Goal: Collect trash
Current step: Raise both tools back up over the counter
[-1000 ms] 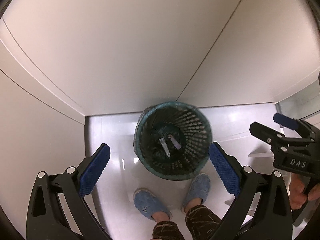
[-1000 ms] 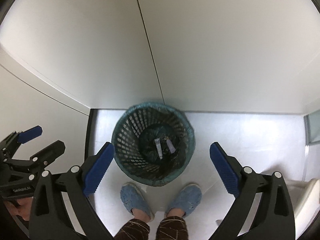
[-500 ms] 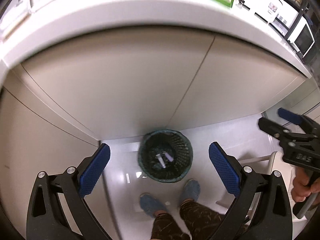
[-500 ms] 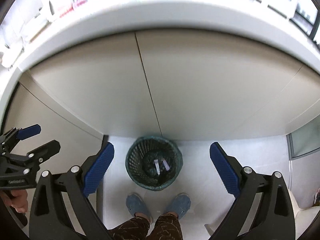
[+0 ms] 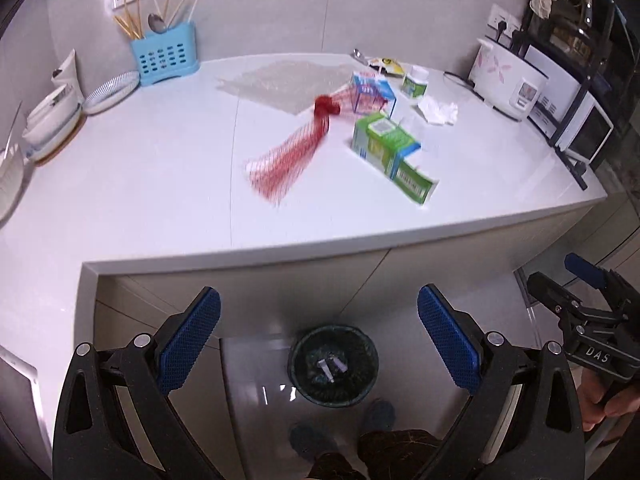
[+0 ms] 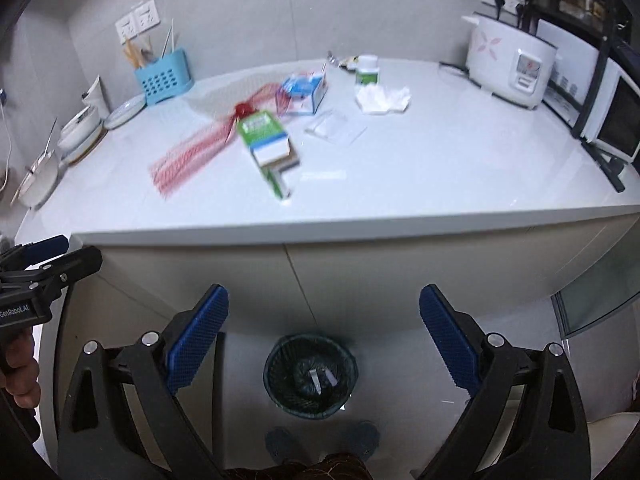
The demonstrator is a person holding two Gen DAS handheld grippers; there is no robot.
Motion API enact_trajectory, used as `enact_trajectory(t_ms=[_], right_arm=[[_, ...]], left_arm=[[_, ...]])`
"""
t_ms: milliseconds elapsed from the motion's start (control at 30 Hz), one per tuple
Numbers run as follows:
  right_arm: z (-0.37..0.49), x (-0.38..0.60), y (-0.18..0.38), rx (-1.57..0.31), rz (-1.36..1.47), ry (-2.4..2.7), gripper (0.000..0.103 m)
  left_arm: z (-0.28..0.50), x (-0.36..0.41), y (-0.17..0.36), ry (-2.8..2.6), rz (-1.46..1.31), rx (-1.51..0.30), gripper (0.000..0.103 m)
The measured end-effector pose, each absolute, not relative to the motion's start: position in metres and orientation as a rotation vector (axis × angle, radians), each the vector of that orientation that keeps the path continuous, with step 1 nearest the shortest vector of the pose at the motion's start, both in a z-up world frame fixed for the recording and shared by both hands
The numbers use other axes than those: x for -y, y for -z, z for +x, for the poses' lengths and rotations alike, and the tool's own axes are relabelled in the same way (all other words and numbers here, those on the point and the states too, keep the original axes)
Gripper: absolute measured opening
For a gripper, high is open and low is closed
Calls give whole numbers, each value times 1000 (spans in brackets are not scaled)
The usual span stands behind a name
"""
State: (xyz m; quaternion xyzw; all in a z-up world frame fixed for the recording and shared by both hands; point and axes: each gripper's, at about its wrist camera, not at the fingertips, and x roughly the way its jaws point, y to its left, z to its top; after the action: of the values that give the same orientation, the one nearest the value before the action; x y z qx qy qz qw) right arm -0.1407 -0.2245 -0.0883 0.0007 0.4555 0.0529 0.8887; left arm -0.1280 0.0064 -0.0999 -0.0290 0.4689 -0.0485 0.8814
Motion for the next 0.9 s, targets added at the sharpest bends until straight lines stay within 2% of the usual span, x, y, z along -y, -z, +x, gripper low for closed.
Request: enact_trajectory(t_ms=[267,433,900], right_arm=[[-108,240,37,-912,27,-62,92],[-72,251,30,-908,24,-49,92],[84,286,52,-994,-14,-119,92]], left_arm=[[-93,-1,54,82,-106,-974,97],[-67,10,48,55,-121,-985,97],[28,62,87,-63,-188,-1091,97]])
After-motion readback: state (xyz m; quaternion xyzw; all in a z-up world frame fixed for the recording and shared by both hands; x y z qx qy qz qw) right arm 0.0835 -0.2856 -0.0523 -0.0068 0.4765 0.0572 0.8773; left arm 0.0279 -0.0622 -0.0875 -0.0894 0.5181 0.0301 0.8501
